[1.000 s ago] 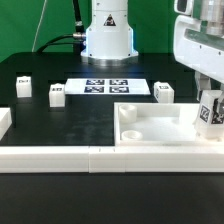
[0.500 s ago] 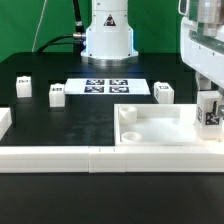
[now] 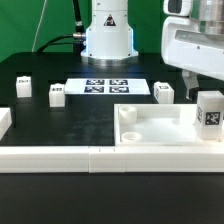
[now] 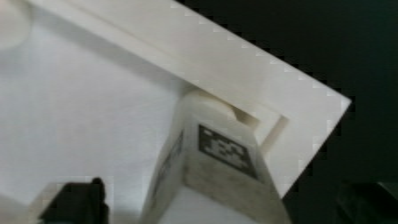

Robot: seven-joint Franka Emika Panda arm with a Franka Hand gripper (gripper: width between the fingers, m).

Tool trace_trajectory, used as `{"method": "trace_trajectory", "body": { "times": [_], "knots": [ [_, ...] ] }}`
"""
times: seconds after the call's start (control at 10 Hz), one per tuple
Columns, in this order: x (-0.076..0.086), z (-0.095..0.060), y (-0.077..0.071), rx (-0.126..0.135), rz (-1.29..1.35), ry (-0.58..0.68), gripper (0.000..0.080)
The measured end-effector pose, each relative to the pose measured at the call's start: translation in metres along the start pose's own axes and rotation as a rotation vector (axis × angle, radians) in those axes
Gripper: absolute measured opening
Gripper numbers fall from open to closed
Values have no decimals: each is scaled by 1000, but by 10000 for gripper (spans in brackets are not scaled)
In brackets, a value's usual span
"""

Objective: Assemble one leg

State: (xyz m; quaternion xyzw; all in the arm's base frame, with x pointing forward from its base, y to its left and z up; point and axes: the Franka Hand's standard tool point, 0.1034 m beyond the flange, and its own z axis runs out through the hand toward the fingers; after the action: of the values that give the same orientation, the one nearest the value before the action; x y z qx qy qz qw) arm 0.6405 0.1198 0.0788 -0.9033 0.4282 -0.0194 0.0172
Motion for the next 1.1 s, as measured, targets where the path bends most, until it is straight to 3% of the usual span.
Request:
{"method": "trace_trajectory", "body": {
  "times": [0.2,0.7,1.0,1.1],
  "knots": [
    [-8,0,-4,-16,-198,13,649],
    [-2,-1,-2,-26,-677,17,649],
    [-1,-1,-1,-27,-766,15,649],
    [-1,-1,-1,-27,-766,15,542]
  ]
}}
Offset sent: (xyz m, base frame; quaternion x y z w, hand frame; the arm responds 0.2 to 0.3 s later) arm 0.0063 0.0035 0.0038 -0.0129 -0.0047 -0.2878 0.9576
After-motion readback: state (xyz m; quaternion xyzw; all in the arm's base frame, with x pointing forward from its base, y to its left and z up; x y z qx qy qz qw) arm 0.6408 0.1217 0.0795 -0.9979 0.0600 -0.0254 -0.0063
